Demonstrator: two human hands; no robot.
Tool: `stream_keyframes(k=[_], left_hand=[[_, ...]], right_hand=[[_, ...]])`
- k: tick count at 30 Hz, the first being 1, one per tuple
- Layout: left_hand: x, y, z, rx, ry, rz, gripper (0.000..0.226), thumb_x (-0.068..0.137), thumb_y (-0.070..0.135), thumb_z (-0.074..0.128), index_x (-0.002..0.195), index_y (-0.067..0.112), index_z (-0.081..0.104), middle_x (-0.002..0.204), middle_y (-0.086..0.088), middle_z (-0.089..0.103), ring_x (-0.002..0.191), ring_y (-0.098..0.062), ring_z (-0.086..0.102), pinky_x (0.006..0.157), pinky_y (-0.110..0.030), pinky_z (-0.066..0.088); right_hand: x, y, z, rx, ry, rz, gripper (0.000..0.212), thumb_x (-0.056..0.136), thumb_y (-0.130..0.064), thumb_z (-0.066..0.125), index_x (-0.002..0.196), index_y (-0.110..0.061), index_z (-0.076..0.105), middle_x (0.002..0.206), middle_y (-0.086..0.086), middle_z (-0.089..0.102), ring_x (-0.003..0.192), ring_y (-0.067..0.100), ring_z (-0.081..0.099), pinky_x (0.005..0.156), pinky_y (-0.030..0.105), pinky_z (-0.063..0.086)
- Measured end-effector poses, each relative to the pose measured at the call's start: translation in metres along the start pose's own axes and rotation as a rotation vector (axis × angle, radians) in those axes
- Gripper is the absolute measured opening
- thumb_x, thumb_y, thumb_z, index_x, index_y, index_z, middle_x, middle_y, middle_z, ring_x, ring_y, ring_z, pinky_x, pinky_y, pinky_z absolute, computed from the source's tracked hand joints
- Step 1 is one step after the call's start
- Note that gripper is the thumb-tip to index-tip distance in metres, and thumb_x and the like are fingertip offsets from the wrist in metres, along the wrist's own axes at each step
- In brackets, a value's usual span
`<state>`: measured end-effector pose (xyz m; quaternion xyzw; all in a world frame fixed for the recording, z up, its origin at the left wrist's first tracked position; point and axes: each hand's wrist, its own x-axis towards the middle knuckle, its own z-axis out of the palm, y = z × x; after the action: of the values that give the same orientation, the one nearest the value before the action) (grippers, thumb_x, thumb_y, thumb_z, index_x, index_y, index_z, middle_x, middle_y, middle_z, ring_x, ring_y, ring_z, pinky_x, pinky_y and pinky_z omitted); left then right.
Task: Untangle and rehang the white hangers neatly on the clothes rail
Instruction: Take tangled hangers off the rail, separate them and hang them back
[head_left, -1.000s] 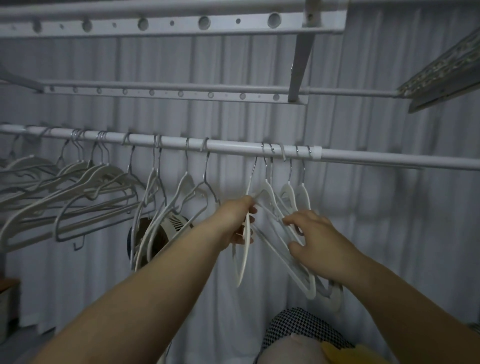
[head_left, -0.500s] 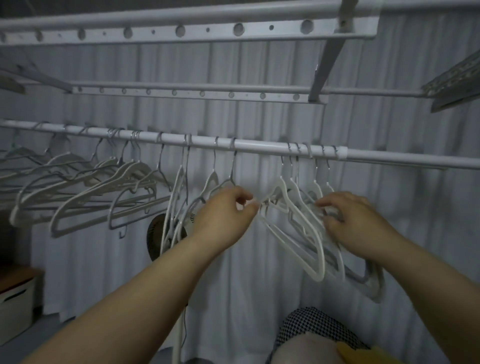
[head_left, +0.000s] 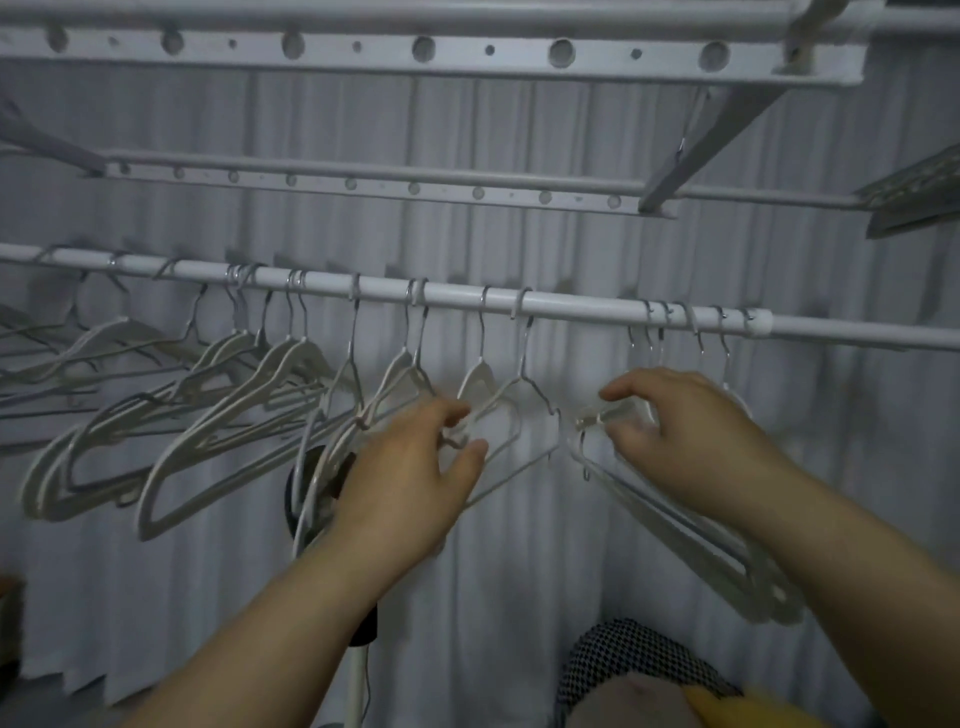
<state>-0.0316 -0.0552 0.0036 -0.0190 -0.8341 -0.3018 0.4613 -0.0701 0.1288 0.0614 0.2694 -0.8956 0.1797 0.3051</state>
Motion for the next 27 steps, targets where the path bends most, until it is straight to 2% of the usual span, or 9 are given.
stream_keyframes(k=[3,6,11,13,15,17,19,22,27], left_hand=[[0.001,-0.014,0.004,-0.194,-0.020,-0.044,0.022,0.091,0.026,0.048,0.111,0.026,0.056,0.092,0.024,0.051,0.081,0.007,0.049,0.065,0.000,0.037],[0.002,-0.028,0.005,-0.325,-0.046,-0.070,0.015,0.092,0.022,0.045,0.097,0.029,0.057,0.090,0.019,0.055,0.083,0.004,0.053,0.067,0.004,0.036],[0.001,-0.048,0.007,-0.348,-0.155,-0.132,0.033,0.089,0.022,0.053,0.121,0.024,0.048,0.115,0.010,0.044,0.102,-0.006,0.048,0.084,-0.020,0.040],[0.000,-0.053,0.009,-0.409,-0.294,-0.236,0.043,0.088,0.023,0.055,0.128,0.024,0.041,0.118,0.008,0.049,0.103,-0.013,0.054,0.090,-0.029,0.046],[0.000,-0.057,0.011,-0.506,-0.378,-0.317,0.044,0.088,0.018,0.054,0.129,0.024,0.040,0.111,-0.001,0.057,0.095,-0.020,0.060,0.091,-0.038,0.050],[0.001,-0.058,0.013,-0.605,-0.404,-0.368,0.041,0.090,0.013,0.050,0.129,0.025,0.040,0.097,-0.002,0.058,0.078,-0.020,0.061,0.084,-0.041,0.054],[0.002,-0.058,0.014,-0.670,-0.422,-0.387,0.036,0.092,0.012,0.046,0.125,0.025,0.042,0.087,0.002,0.055,0.063,-0.014,0.056,0.068,-0.033,0.054],[0.002,-0.057,0.013,-0.696,-0.449,-0.363,0.038,0.093,0.014,0.045,0.126,0.032,0.039,0.080,0.003,0.049,0.039,-0.002,0.050,0.042,-0.018,0.049],[0.003,-0.054,0.004,-0.805,-0.444,-0.473,0.025,0.094,0.012,0.041,0.112,0.028,0.050,0.076,-0.001,0.053,0.027,-0.002,0.042,0.031,-0.016,0.039]], right_hand=[[0.005,-0.023,0.020,0.101,-0.017,0.047,0.034,0.090,-0.023,0.051,0.123,-0.018,0.054,0.129,-0.002,0.055,0.120,0.014,0.047,0.087,0.018,0.030],[0.014,-0.041,0.045,0.266,-0.067,0.160,0.042,0.090,-0.027,0.053,0.129,-0.016,0.046,0.130,0.001,0.052,0.117,0.015,0.049,0.086,0.018,0.034],[0.026,-0.059,0.081,0.457,-0.029,0.376,0.062,0.088,-0.033,0.054,0.141,-0.014,0.026,0.143,0.006,0.034,0.128,0.023,0.040,0.101,0.031,0.035],[0.030,-0.065,0.091,0.577,-0.047,0.475,0.064,0.089,-0.033,0.054,0.142,-0.014,0.023,0.130,0.005,0.043,0.118,0.022,0.046,0.094,0.032,0.039],[0.033,-0.072,0.097,0.687,-0.085,0.551,0.061,0.090,-0.029,0.052,0.141,-0.014,0.023,0.113,0.001,0.051,0.098,0.019,0.053,0.074,0.026,0.045],[0.036,-0.077,0.100,0.758,-0.097,0.598,0.060,0.091,-0.027,0.050,0.142,-0.015,0.022,0.122,0.006,0.054,0.082,0.016,0.056,0.058,0.020,0.041],[0.037,-0.079,0.102,0.822,-0.086,0.622,0.060,0.090,-0.032,0.050,0.142,-0.015,0.024,0.123,0.008,0.056,0.071,0.011,0.055,0.059,0.020,0.041],[0.038,-0.078,0.102,0.845,-0.072,0.619,0.061,0.088,-0.029,0.055,0.141,-0.015,0.026,0.107,0.005,0.062,0.069,0.011,0.055,0.073,0.025,0.044],[0.038,-0.065,0.098,0.854,-0.032,0.656,0.057,0.084,0.002,0.054,0.136,-0.013,0.035,0.080,0.006,0.052,0.058,0.016,0.048,0.058,0.025,0.046]])
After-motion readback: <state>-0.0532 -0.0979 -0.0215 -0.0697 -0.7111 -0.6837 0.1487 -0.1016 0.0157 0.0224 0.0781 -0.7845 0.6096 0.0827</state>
